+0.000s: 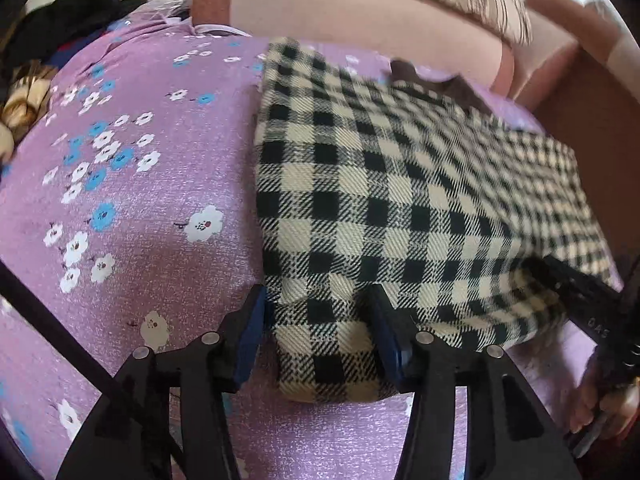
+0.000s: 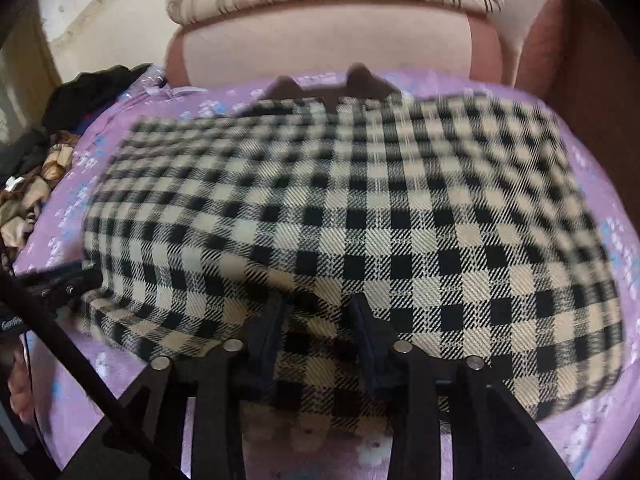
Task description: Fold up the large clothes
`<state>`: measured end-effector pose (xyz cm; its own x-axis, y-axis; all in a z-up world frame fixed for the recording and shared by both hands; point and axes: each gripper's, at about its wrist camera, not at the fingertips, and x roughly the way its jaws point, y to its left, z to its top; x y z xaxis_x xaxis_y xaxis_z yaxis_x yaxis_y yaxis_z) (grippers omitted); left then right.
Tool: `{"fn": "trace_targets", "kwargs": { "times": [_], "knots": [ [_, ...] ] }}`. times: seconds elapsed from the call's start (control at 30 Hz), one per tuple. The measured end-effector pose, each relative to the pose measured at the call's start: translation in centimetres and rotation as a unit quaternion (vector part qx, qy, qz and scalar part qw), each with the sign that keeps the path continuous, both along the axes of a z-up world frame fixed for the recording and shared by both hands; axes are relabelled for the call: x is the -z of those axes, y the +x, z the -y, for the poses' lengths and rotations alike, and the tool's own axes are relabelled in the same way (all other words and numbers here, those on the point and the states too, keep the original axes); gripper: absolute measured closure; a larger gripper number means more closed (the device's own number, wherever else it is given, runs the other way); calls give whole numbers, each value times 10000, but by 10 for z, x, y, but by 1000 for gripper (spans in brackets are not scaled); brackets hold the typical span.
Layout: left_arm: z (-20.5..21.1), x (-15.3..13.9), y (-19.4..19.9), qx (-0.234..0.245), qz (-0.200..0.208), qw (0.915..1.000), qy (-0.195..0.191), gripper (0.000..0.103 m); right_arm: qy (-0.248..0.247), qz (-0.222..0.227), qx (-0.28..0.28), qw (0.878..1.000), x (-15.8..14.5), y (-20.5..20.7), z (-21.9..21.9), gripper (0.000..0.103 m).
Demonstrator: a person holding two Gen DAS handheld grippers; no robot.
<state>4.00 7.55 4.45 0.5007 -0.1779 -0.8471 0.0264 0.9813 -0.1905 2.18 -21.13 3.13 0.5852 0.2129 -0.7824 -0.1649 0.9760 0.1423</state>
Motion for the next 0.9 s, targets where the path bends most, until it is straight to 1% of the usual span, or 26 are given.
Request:
{"fn": "trace_targets", "kwargs": {
  "times": [0.03, 0.13, 0.23, 0.3, 0.37, 0.43, 0.5, 0.6, 0.7, 0.9],
  "knots": [
    [-1, -4, -1, -4, 10, 10000, 18, 50, 47, -3, 56, 10000, -1, 1, 3, 58],
    [-5, -12, -9, -53, 189, 9997, 120, 50, 94, 99, 144, 9998, -10, -4, 9, 58],
    [-4, -20, -22, -61, 361, 9987, 355, 50, -7, 268, 256, 9993, -19, -12, 15, 58],
    [-2, -28, -31, -63, 543, 9967, 598, 50, -34, 356, 301, 9989, -24, -20, 18, 58],
    [-1, -36, -36, -80, 709, 9943, 789, 47, -42, 433, 334, 9985, -28, -26, 20, 58],
    [1, -44, -42, -143, 908, 9908, 990, 38, -68, 499, 355, 9981, -32, -29, 19, 58],
    [1, -48, -46, -189, 1014, 9879, 1155, 35, -133, 590, 347, 9976, -36, -35, 17, 58],
    [1, -48, -45, -209, 998, 9866, 1272, 35, -268, 677, 302, 9969, -38, -40, 11, 56],
    [-1, -46, -45, -235, 925, 9872, 1274, 35, -389, 695, 241, 9965, -35, -41, 4, 55],
    [-3, -42, -42, -233, 817, 9887, 1234, 35, -427, 644, 142, 9969, -29, -43, -2, 55]
  ]
}}
